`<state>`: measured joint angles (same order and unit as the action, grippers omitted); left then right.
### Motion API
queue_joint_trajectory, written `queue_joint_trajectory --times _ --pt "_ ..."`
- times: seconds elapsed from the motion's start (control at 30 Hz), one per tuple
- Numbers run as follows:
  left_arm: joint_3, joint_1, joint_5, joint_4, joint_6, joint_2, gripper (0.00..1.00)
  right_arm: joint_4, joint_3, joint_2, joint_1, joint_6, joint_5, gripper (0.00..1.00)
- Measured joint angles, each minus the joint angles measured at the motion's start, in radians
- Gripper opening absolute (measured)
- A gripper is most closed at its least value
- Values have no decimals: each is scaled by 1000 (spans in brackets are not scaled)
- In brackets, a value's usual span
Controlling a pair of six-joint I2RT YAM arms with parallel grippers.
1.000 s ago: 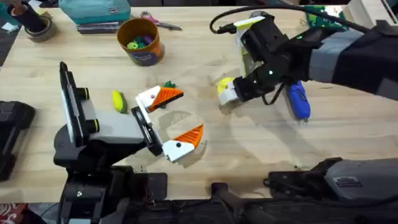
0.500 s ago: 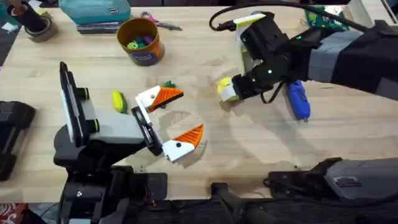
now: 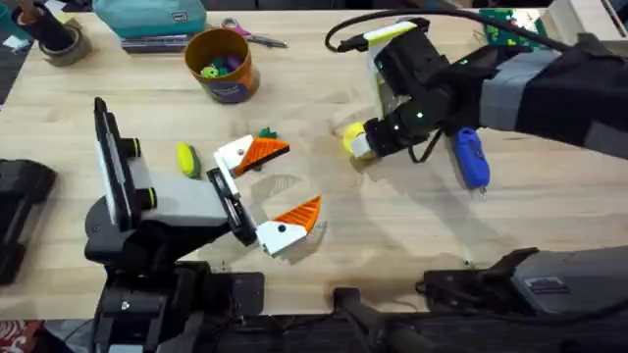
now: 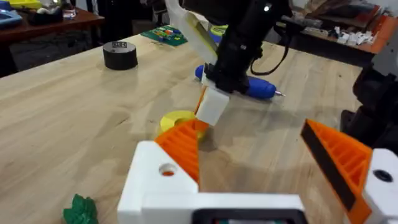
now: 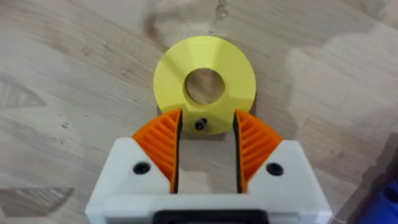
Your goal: Pick up the gripper from the table and insert it into the empty holder that is missing its gripper. Then pick up a screw, insert it into the mounting hole, and use the screwdriver to tighten it. Finally, clean up the table by picking up the vegetable and placing it into the bucket.
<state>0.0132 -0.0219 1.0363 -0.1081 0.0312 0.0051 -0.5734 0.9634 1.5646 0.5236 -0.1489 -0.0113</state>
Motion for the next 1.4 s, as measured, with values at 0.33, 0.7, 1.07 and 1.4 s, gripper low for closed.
queue_joint_trajectory --times 0.33,0.7,1.07,1.4 --pt "0 0 0 0 0 0 985 1 0 0 24 0 0 327" --pt "0 0 0 0 0 0 985 5 0 10 24 0 -18 121" --pt "0 0 0 0 0 0 985 7 0 10 24 3 -17 6" --pt "0 0 0 0 0 0 985 -62 38 10 24 3 -17 6"
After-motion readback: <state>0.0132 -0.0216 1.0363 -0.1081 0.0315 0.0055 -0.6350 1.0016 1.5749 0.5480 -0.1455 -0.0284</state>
